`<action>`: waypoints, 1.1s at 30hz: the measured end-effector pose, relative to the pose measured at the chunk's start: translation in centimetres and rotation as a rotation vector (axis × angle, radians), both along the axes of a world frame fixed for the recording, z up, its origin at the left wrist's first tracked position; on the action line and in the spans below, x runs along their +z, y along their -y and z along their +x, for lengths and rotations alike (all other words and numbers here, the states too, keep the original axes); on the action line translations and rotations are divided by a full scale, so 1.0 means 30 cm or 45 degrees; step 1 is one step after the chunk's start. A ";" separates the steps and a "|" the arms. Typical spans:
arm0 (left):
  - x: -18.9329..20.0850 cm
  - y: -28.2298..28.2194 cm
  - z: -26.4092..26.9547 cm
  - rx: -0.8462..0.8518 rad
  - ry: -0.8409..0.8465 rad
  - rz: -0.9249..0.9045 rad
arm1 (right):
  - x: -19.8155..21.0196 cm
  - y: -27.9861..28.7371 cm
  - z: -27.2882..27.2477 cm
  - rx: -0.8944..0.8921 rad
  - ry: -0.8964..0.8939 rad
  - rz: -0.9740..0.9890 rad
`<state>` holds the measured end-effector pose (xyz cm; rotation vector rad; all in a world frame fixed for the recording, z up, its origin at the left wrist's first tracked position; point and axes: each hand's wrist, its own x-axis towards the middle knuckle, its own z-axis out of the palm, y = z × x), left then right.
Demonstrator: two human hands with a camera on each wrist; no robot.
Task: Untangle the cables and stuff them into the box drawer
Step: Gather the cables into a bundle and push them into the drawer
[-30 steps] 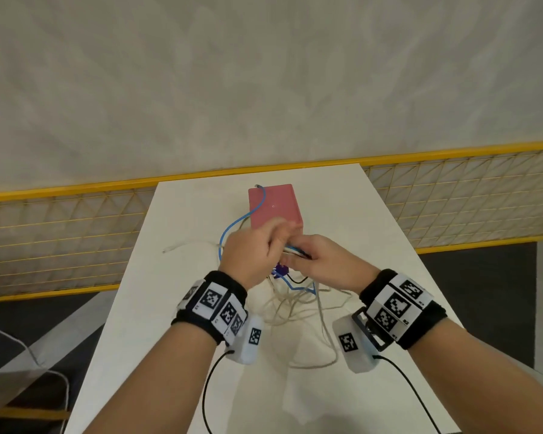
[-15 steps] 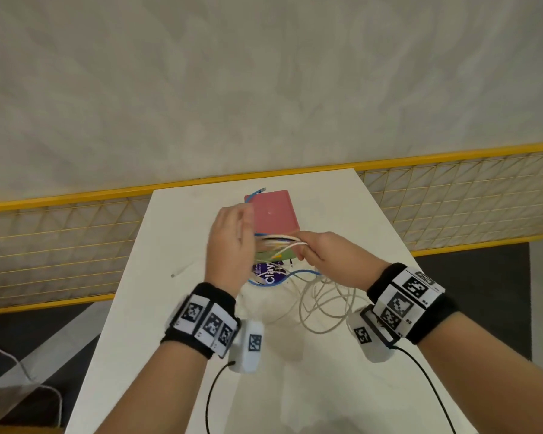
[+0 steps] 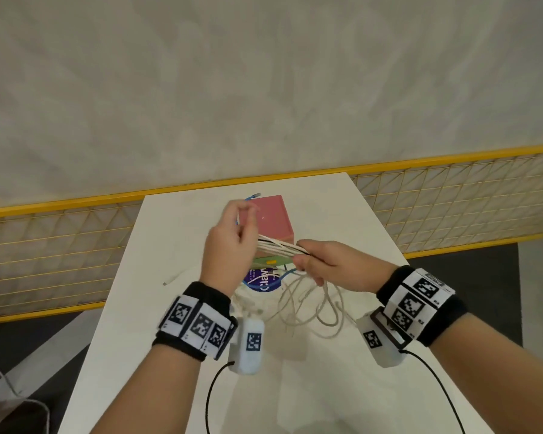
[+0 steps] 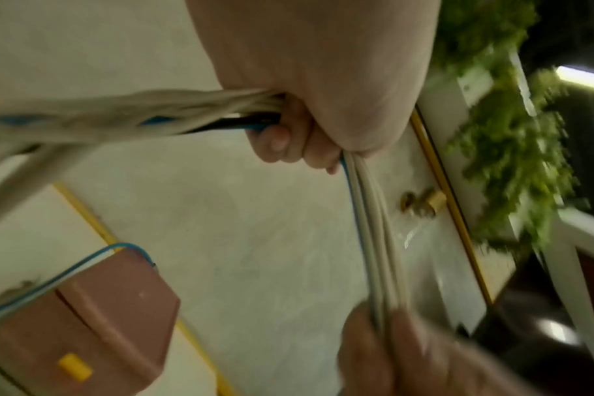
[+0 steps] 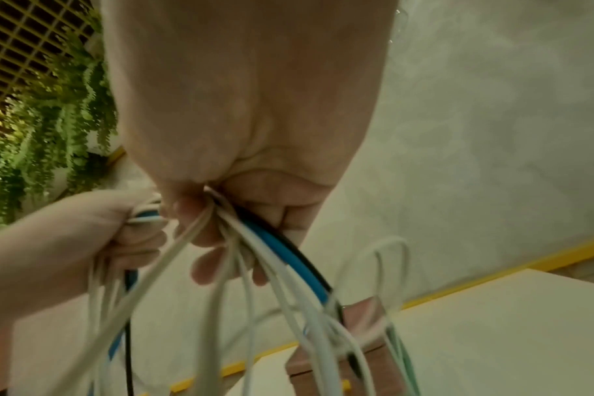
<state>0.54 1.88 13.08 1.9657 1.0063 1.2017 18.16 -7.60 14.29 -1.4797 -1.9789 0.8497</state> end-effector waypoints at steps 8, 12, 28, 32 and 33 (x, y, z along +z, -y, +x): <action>-0.026 -0.036 -0.041 0.188 -0.213 -0.063 | -0.038 -0.033 0.011 -0.166 0.064 0.116; -0.027 0.050 0.034 -0.074 -0.305 0.309 | -0.026 -0.085 -0.069 -0.085 0.196 0.178; 0.124 -0.043 -0.038 0.211 -0.460 0.083 | -0.054 -0.132 0.169 -0.188 0.593 0.121; 0.118 -0.034 -0.008 0.176 -0.485 0.063 | -0.004 -0.124 0.085 -0.168 0.090 0.205; 0.116 -0.023 0.006 0.148 -0.491 0.066 | 0.007 -0.129 0.039 -0.117 -0.059 0.234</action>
